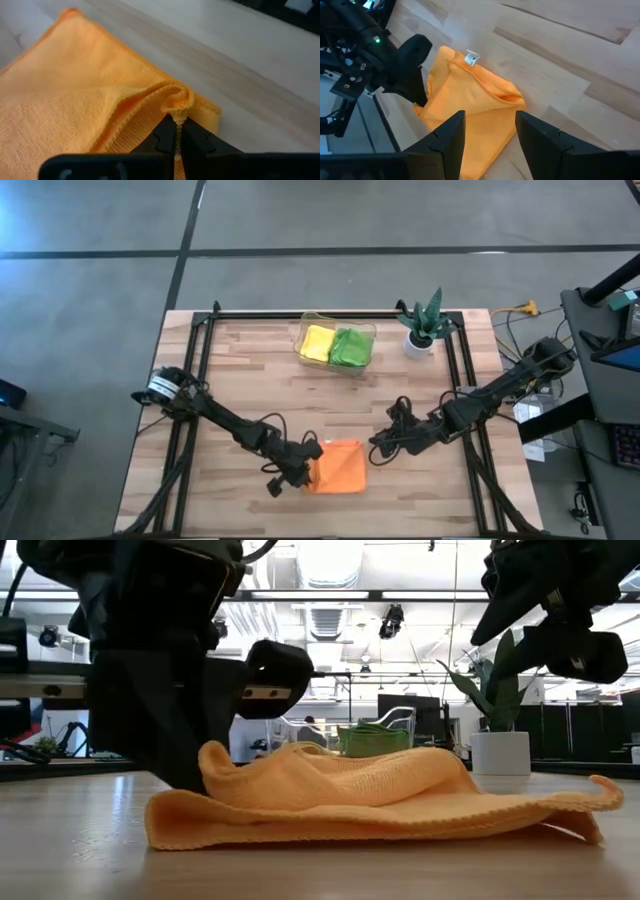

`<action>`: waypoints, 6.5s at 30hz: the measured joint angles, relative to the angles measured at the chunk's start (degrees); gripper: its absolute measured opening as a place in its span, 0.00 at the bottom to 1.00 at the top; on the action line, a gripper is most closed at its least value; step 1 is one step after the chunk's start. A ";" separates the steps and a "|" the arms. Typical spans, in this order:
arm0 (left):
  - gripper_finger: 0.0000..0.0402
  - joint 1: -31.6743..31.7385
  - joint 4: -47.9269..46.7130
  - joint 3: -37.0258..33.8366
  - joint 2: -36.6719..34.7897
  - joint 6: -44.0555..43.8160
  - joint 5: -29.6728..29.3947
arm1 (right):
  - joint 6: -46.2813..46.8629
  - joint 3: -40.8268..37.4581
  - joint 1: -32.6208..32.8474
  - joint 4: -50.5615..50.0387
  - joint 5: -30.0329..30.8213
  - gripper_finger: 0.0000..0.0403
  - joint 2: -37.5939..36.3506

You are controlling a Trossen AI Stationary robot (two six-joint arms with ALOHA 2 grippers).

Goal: Fold microfiber towels
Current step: Fold the orange microfiber towel

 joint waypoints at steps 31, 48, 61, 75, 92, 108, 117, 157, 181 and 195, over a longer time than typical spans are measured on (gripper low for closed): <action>0.39 1.55 20.97 -18.15 -13.20 -55.96 -6.98 | -74.00 7.69 -14.76 12.53 -18.12 0.42 3.64; 0.32 1.46 30.37 -19.23 -8.60 -80.79 -16.06 | -89.15 29.52 -21.51 2.14 -47.41 0.44 33.88; 0.32 0.21 27.25 -18.63 -6.72 -83.84 -15.80 | -90.85 41.18 -24.83 -7.06 -48.59 0.44 45.73; 0.32 0.07 24.89 -18.40 -6.69 -83.78 -15.77 | -92.82 39.90 -26.53 -8.27 -51.23 0.44 46.13; 0.32 0.11 24.48 -18.71 -6.71 -83.21 -15.81 | -94.31 39.65 -26.67 -8.19 -52.78 0.13 46.13; 0.32 0.11 22.28 -18.73 -6.84 -83.17 -15.90 | -91.69 42.76 -26.80 -9.26 -52.41 0.02 45.77; 0.32 0.06 21.87 -18.78 -6.84 -82.45 -15.88 | -91.68 44.17 -25.36 -19.20 -50.35 0.02 42.57; 0.32 0.42 21.85 -19.32 -6.76 -78.86 -15.56 | -75.59 28.39 -9.33 -13.91 -50.90 0.04 31.57; 0.32 0.57 26.26 -14.60 -7.50 -52.14 -14.70 | -55.35 17.23 -8.42 1.22 -31.18 0.39 21.06; 0.37 0.55 11.49 -8.58 -5.40 -43.29 -13.91 | -47.57 7.17 -4.29 14.72 -19.97 0.70 21.10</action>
